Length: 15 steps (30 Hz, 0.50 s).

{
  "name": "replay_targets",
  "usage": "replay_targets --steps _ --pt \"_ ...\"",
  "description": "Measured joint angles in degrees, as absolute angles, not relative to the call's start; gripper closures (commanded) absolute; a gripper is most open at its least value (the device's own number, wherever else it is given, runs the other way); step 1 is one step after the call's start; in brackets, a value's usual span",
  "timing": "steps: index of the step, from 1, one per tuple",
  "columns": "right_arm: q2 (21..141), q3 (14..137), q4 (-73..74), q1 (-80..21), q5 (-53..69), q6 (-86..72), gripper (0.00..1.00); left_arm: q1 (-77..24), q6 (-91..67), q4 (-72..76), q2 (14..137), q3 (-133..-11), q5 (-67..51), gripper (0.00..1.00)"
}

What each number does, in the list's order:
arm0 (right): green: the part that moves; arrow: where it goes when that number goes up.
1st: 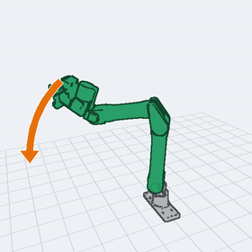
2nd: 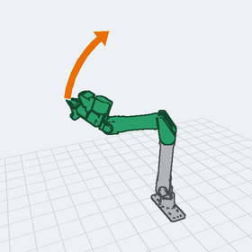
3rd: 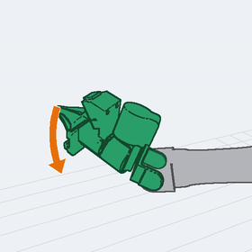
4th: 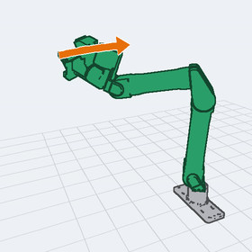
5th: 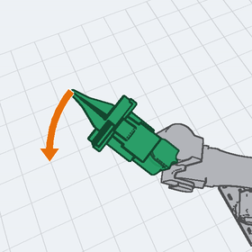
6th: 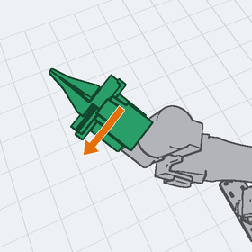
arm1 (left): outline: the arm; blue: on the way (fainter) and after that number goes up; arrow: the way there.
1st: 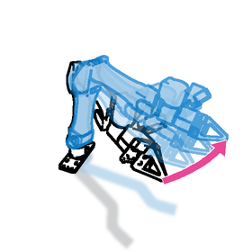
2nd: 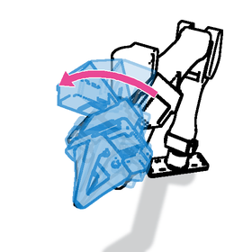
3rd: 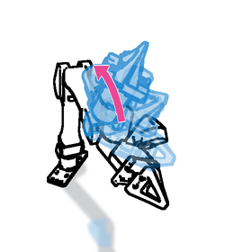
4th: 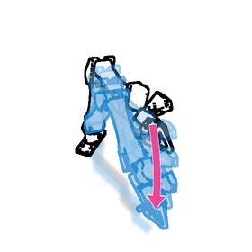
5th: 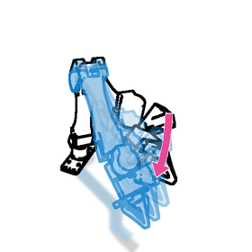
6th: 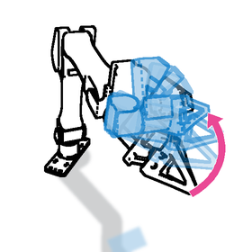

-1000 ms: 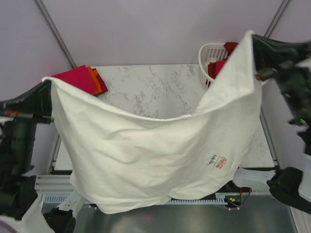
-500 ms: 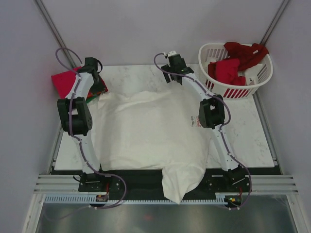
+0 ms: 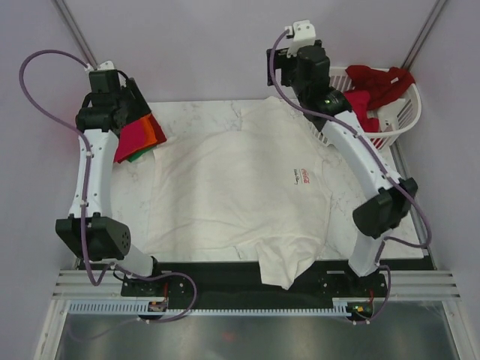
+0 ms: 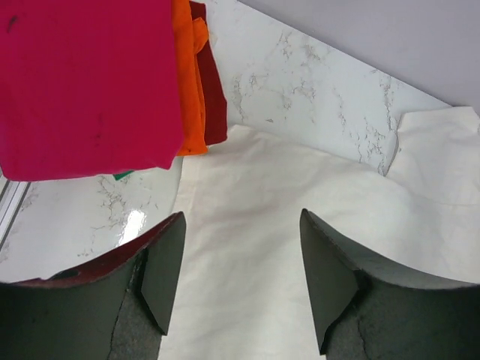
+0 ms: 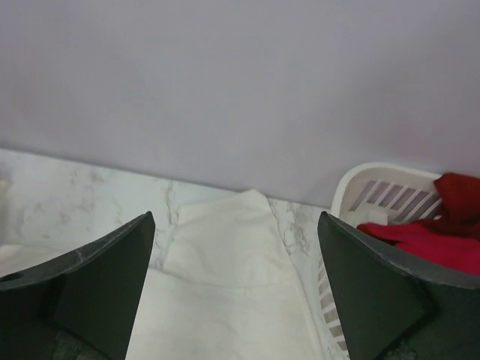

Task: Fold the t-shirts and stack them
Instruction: Flatten the tshirt out

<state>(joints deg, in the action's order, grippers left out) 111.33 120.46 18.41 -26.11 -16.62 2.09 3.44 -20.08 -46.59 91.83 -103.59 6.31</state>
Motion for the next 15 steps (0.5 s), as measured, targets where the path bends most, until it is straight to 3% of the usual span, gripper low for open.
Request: replay_targets --steps 6,15 --pt "93.08 99.0 13.32 -25.93 -16.27 -2.66 0.02 1.89 -20.12 -44.14 84.6 -90.06 5.26 0.33" --pt "89.08 64.88 20.08 -27.09 -8.75 -14.35 0.02 -6.26 -22.35 -44.45 78.32 -66.46 4.4 0.34"
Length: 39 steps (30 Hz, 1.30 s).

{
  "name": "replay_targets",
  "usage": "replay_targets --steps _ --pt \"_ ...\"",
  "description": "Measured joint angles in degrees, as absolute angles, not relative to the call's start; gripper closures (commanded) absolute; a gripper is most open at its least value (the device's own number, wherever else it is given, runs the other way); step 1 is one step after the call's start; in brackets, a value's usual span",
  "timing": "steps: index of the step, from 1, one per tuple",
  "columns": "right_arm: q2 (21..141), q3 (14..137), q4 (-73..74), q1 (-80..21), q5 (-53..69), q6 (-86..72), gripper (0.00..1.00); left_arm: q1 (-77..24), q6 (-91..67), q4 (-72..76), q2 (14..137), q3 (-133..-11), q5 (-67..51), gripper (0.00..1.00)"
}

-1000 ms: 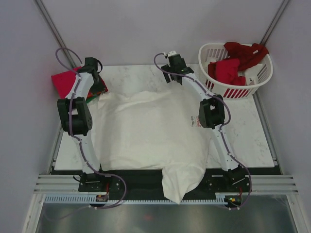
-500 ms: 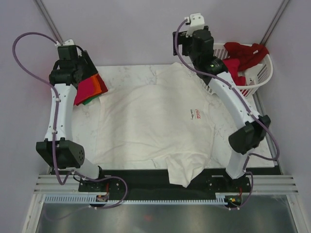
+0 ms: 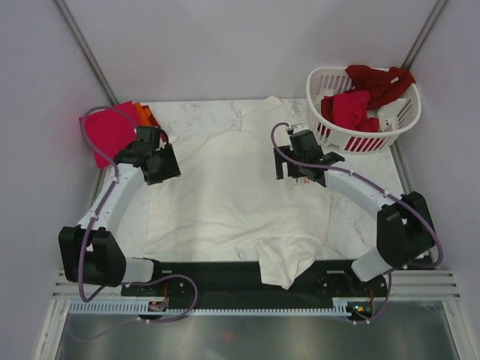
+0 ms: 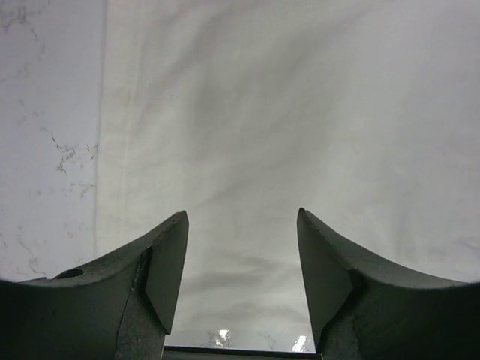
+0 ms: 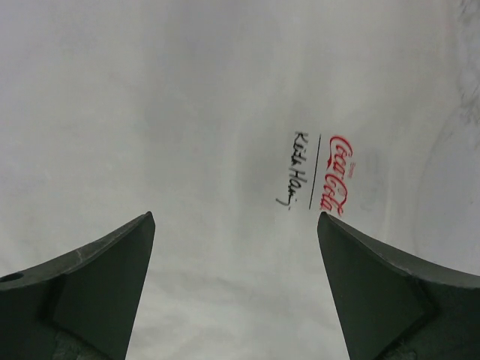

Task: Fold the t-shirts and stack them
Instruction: Flatten the tshirt out

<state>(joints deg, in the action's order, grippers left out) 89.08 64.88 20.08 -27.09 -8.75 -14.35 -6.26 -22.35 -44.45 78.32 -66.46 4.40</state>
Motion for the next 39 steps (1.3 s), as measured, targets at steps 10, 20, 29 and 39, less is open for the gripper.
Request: replay_targets --steps 10,20,29,39 --pt "96.2 67.13 21.87 -25.08 -7.25 -17.87 0.02 -5.98 -27.24 -37.54 82.41 -61.1 2.44 0.37" --pt "114.8 81.56 21.41 -22.92 -6.79 -17.85 0.02 -7.29 -29.36 -34.04 102.96 -72.55 2.87 0.38" --pt "127.66 97.32 21.89 -17.5 -3.27 -18.63 0.02 -7.57 -30.26 -33.67 116.64 -84.55 6.26 0.4" --pt "138.26 114.91 25.41 -16.12 -2.39 -18.41 0.02 -7.6 -29.45 -36.14 129.95 -104.77 6.79 0.4"
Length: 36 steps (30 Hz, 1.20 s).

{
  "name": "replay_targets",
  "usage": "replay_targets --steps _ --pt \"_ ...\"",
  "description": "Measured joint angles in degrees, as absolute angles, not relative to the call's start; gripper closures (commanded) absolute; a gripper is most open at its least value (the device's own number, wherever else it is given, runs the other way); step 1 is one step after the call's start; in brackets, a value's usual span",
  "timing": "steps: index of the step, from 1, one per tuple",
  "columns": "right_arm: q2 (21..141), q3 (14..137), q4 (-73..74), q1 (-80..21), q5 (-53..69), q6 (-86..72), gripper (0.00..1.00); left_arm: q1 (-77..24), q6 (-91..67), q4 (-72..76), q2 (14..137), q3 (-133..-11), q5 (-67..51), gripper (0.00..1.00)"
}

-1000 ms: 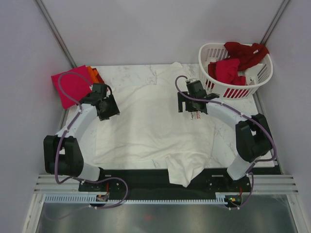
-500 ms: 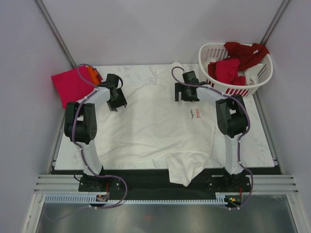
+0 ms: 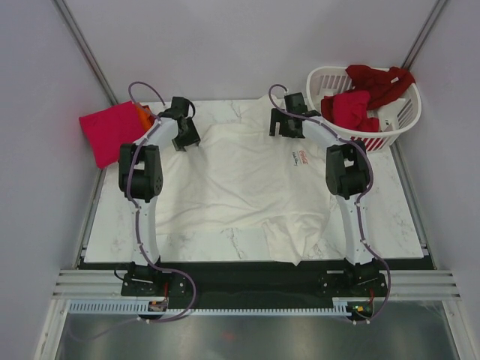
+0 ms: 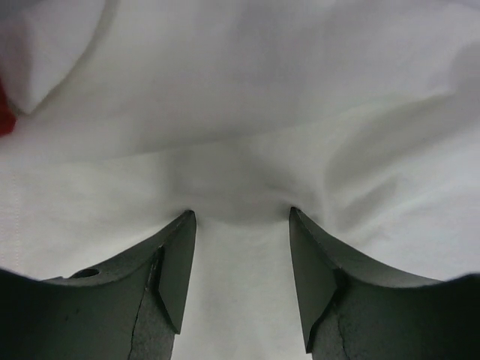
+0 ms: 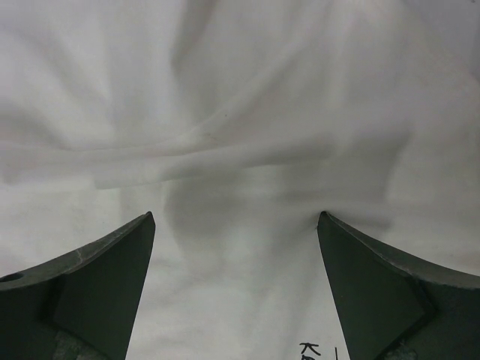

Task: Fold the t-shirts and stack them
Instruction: Flatten the tshirt out

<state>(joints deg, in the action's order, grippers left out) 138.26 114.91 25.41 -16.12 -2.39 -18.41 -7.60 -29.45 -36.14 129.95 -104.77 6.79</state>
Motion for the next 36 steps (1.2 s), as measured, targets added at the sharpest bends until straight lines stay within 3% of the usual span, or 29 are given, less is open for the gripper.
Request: replay_targets --steps 8,13,20,29,32,33,36 --pt "138.45 117.32 28.49 -15.94 1.37 -16.82 0.02 -7.99 -28.36 -38.2 130.82 -109.32 5.82 0.38" --pt "129.82 111.22 29.98 -16.29 2.7 -16.19 0.02 -11.09 -27.31 -39.64 122.21 -105.1 7.2 0.36" --pt "100.29 90.11 28.73 -17.19 -0.23 -17.34 0.02 -24.1 -26.87 -38.76 97.67 -91.48 10.0 0.37" --pt "58.48 46.57 27.68 -19.03 0.95 -34.52 0.02 -34.13 -31.11 -39.53 77.78 -64.95 9.72 0.37" --pt "47.99 36.18 32.27 -24.18 3.57 -41.1 0.1 -34.09 -32.64 -41.06 70.74 -58.3 9.72 0.37" --pt "43.94 32.91 32.88 -26.2 4.36 -43.79 0.19 -34.09 -33.12 -41.17 67.88 -56.73 9.74 0.37" --pt "31.94 24.88 37.08 -29.28 7.01 -50.26 0.25 -34.09 -34.54 -41.47 59.11 -54.26 9.76 0.37"
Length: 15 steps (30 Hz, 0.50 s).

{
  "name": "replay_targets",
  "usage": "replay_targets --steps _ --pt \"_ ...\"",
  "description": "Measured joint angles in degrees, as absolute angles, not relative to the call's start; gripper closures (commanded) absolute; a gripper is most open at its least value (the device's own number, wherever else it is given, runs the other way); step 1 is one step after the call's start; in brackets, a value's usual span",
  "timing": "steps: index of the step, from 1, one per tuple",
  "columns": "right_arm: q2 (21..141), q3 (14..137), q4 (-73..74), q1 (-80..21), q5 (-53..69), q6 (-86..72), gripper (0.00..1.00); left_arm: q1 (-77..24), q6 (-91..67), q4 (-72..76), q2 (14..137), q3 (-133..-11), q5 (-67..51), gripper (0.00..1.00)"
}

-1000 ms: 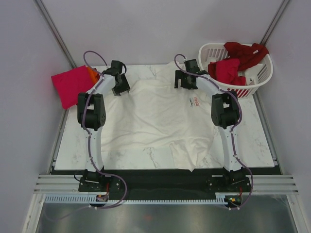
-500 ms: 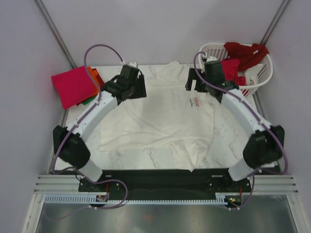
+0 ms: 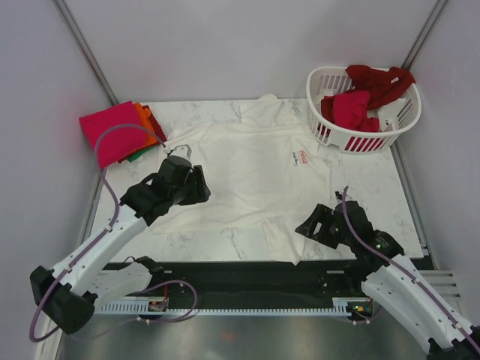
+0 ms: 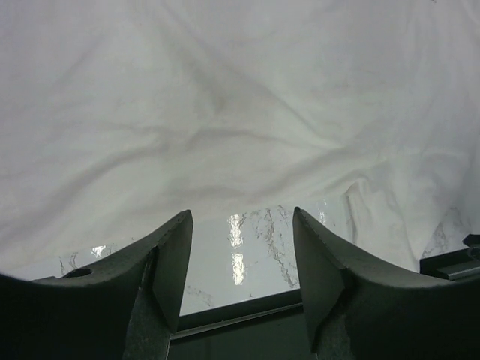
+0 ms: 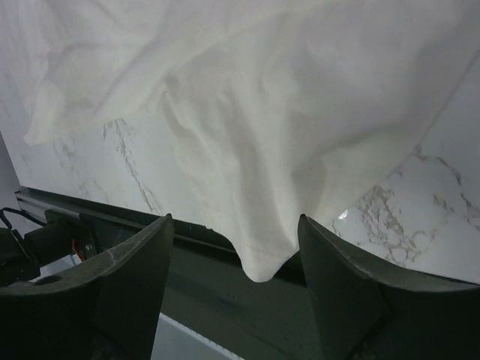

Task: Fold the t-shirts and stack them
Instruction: Flatten the tshirt out

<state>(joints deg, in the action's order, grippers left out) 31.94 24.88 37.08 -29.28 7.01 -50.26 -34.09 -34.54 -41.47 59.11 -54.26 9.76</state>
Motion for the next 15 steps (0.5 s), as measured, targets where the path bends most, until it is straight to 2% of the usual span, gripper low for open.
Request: replay_targets --steps 3,7,11,12,15 --pt "24.88 21.17 41.63 -29.5 8.4 -54.85 0.27 -34.09 -35.79 -41.43 53.82 -52.8 9.74 0.37" --pt "24.16 19.99 42.94 -29.52 9.85 -57.39 0.24 -34.09 -37.19 -41.58 52.45 -50.43 9.45 0.37" --pt "26.81 17.74 42.28 -29.87 11.31 -58.13 0.16 -34.09 -38.61 -42.35 52.18 -48.21 9.41 0.35" --pt "27.55 17.12 42.11 -30.06 11.64 -58.22 0.11 -34.09 -38.98 -42.74 51.96 -47.66 9.43 0.34" --pt "29.69 15.59 41.1 -30.98 12.03 -58.67 0.08 -34.09 -39.7 -44.07 51.75 -46.61 9.52 0.34"
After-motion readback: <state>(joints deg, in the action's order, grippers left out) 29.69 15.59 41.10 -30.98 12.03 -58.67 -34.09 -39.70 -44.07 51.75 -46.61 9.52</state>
